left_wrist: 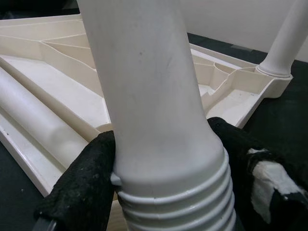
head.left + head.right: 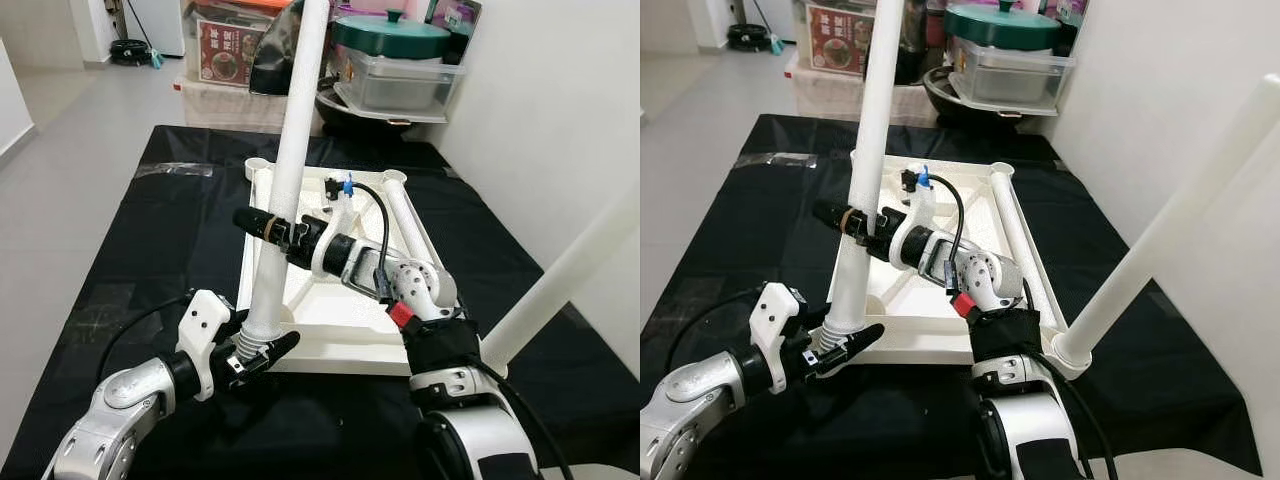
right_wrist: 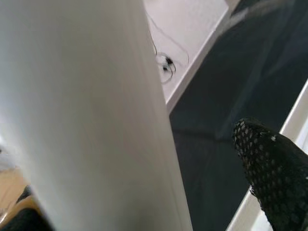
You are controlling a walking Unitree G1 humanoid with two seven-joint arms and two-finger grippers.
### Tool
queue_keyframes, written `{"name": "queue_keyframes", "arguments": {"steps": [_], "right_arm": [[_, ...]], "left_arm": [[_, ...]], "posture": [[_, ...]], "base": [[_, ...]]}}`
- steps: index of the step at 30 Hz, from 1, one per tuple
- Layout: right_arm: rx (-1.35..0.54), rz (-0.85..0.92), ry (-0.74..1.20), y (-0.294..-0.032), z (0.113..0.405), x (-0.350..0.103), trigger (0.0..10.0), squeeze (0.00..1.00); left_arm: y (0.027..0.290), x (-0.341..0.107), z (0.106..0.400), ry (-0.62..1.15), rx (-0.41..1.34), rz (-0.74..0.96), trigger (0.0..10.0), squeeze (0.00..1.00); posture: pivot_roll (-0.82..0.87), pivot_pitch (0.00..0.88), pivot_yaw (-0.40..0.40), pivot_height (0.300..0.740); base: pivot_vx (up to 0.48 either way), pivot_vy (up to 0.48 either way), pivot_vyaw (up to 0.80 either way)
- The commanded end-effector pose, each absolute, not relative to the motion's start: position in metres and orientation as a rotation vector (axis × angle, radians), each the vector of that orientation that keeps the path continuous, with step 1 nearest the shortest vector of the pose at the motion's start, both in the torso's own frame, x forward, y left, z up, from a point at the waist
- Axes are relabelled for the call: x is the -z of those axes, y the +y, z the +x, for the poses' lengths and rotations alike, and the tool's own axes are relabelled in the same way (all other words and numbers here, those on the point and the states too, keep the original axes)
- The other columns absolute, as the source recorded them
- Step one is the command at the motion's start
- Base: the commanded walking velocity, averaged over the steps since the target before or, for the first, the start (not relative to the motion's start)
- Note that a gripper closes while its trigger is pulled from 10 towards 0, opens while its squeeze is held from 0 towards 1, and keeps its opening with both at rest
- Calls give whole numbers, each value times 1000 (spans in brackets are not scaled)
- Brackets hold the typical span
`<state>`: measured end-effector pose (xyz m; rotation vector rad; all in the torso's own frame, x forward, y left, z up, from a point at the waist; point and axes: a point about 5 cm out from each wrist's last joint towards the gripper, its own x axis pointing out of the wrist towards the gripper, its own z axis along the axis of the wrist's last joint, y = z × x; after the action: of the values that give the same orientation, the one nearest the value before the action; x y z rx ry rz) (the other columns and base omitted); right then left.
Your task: Building children table
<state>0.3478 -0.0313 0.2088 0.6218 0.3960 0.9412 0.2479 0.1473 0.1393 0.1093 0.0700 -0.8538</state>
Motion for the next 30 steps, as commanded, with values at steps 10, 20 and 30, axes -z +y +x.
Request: {"name": "queue_keyframes", "arguments": {"steps": [10,20,30], "right_arm": [[-873,498,425,-29,343,-189,4157,0],[-812,478,326,-34,350,-194,0,0],[-815,507,311,-32,346,-194,0,0]], "left_arm": [[129,-153,244,-1,982,138,1843,0],[128,-150,243,7,993,141,2549,0],[131,-151,247,-14,955,166,10000,1000]], "posture": [[58,0,-138,740],[59,0,-135,740],[58,0,-132,740]], "base": [[0,0,0],[0,0,0],[0,0,0]]}}
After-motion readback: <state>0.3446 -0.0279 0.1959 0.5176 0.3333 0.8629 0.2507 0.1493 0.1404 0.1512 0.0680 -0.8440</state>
